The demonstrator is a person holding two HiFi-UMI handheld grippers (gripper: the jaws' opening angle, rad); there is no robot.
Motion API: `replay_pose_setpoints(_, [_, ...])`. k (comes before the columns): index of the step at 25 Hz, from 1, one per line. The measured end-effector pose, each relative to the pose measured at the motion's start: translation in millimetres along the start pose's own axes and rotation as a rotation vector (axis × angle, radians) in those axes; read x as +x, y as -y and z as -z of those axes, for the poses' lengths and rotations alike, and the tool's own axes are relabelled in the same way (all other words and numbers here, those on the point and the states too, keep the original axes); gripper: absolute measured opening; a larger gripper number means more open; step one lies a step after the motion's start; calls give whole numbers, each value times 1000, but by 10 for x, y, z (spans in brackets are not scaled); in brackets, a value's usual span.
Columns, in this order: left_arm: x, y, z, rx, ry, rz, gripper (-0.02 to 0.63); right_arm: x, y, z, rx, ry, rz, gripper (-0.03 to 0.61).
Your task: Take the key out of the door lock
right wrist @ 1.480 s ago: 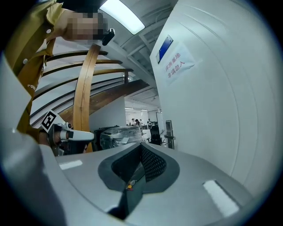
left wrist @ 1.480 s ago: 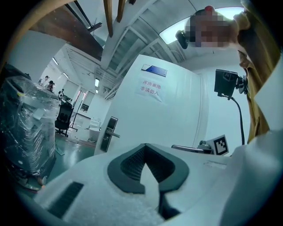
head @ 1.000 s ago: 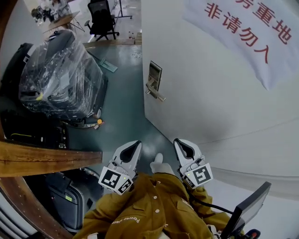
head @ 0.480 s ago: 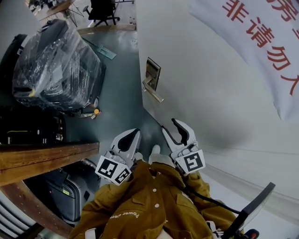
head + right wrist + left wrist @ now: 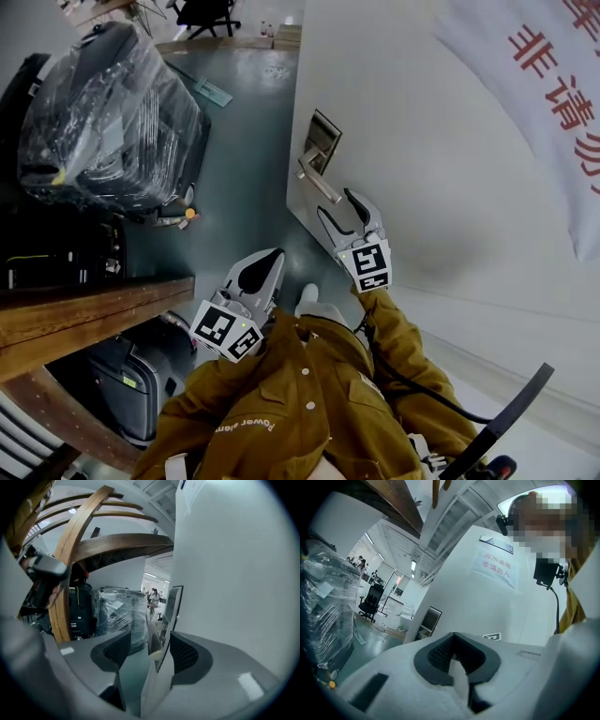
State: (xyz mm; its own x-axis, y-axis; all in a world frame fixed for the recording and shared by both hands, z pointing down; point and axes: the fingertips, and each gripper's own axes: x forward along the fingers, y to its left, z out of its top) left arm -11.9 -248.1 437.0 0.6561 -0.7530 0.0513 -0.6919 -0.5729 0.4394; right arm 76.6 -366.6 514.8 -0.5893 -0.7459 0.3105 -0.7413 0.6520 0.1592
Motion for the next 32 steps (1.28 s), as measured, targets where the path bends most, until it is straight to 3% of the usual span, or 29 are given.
replay_pose_setpoints(3, [5,-60,-18,-13,1,8,0,158,50,200,-13,-81,-4,247])
replay_pose_setpoints(6, [19,-148,-17,-36,3,11,0,188,101,238,-36,-97,15,126])
replay_pose_setpoints(13, [246,-750,138,-175,45,-17,0,190,105,237,-49,-101,6,124])
replay_pose_setpoints(14, [320,-896,197,-208,50,-25,1,189,107,237,-49,-103,7,124])
replay_pose_setpoints(15, [403,-1049,261,-246,52,-34,108,190,109,236,-48,-103,9,124])
replay_pose_setpoints(16, [494,-1197,323,-288,54,-39,155,193,110,234,-48,-104,9,124])
replay_pose_setpoints(18, [691,-1457,433,-383,64,-37,174,199,107,231,-46,-106,8,124])
replay_pose_setpoints(24, [1343,-1858,728,-673,83,24,199,197,103,242,-56,-124,3,124])
replay_pose_setpoints(29, [1765,-1924,933,-841,72,69,198,219,104,240,-53,-126,9,124])
replay_pose_setpoints(32, [1870,-1938,995,-883,70,72,150,215,89,239,-50,-132,9,124])
